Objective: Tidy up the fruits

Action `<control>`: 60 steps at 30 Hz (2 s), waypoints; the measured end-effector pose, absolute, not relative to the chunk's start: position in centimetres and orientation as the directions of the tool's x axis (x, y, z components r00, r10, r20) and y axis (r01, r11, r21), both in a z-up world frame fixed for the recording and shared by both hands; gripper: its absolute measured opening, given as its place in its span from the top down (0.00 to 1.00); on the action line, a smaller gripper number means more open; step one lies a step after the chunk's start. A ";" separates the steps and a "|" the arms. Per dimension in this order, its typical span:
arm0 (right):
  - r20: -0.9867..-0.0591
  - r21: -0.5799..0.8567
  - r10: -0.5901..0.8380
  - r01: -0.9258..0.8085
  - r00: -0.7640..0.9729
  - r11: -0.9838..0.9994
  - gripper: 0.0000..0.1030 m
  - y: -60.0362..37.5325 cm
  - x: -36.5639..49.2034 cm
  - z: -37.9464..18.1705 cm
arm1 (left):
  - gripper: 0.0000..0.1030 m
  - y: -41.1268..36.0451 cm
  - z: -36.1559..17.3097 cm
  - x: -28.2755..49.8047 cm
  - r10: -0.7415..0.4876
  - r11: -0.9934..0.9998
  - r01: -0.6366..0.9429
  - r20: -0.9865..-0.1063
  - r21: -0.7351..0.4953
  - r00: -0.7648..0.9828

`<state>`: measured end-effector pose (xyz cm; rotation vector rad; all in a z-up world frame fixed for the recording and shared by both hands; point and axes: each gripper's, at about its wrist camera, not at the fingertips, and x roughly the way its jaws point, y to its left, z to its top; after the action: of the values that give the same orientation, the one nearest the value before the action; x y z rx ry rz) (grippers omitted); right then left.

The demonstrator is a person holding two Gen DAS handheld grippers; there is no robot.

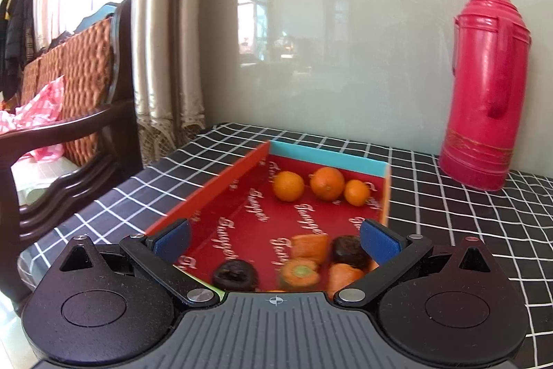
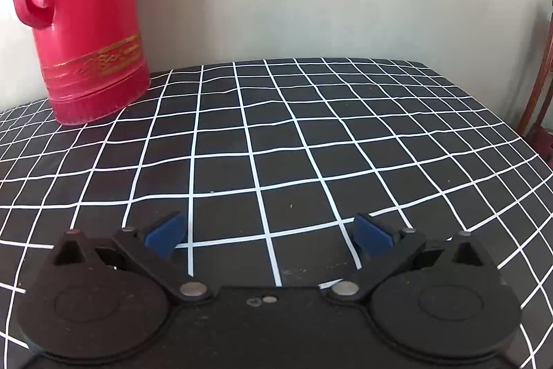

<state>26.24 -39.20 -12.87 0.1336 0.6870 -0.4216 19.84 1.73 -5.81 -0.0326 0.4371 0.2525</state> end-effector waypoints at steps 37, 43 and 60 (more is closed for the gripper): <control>-0.640 -0.016 -0.331 0.420 0.693 0.908 0.05 -39.1 26.2 -12.8 | 0.00 23.7 -6.9 16.8 0.458 0.789 -0.588 -0.469 -0.176 0.755; -0.640 -0.016 -0.331 0.420 0.693 0.908 0.05 -39.1 26.2 -12.8 | 0.00 14.0 -4.9 18.7 0.175 0.964 -0.238 -0.393 -0.118 0.903; -0.640 -0.016 -0.331 0.420 0.693 0.908 0.05 -39.1 26.2 -12.8 | 0.00 -3.3 -2.8 16.9 -0.121 0.990 0.138 -0.434 0.006 0.893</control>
<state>26.21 -39.10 -12.79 0.1359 0.6874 -0.4209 16.93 -3.30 -2.80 0.0368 0.4476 -0.1344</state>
